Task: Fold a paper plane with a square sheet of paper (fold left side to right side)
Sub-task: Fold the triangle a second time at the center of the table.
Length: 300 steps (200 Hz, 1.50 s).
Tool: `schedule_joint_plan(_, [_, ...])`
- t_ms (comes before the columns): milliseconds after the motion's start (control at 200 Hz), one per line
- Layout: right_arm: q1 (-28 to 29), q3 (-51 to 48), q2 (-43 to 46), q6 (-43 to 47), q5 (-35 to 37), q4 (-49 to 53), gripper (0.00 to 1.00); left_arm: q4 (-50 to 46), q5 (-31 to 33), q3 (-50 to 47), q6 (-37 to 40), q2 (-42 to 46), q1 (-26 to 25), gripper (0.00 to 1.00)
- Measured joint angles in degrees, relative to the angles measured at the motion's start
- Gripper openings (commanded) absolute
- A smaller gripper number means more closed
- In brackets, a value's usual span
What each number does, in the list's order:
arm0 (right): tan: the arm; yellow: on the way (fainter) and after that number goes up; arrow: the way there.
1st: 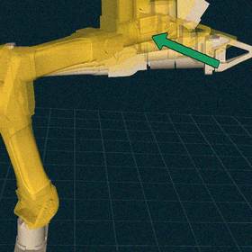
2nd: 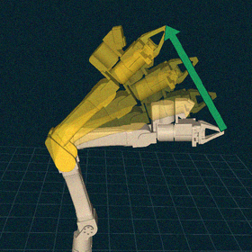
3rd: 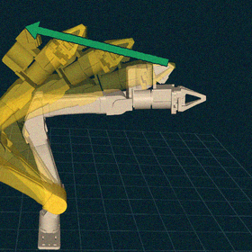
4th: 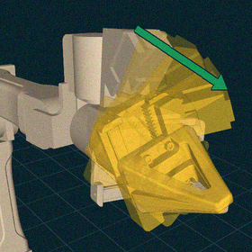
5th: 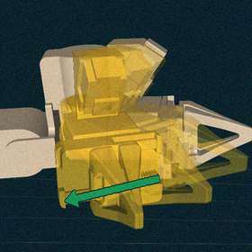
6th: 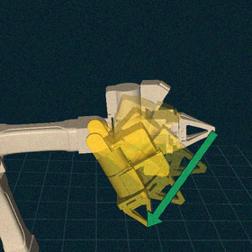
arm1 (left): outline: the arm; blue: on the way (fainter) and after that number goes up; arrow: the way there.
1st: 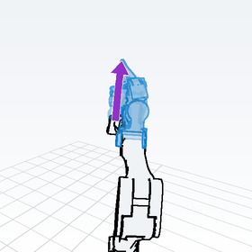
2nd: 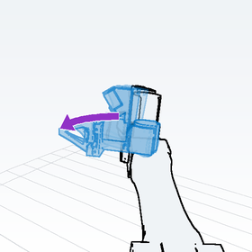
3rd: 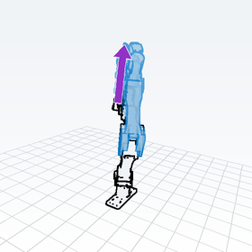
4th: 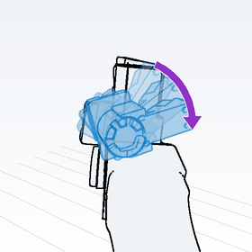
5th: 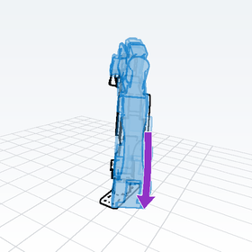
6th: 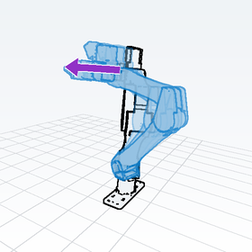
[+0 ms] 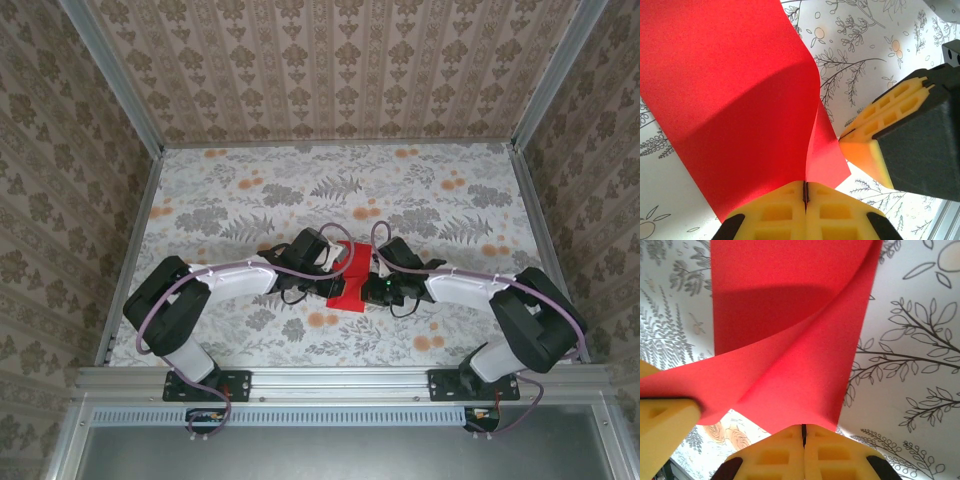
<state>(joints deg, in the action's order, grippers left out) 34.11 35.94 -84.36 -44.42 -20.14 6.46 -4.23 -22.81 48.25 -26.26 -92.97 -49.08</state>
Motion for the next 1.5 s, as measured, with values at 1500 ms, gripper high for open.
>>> schedule_joint_plan(1500, [2.7,-6.8,2.2,-1.3,-1.3,-8.1,0.08,-0.5,6.2,-3.2,-17.7,5.5,-1.9,0.0])
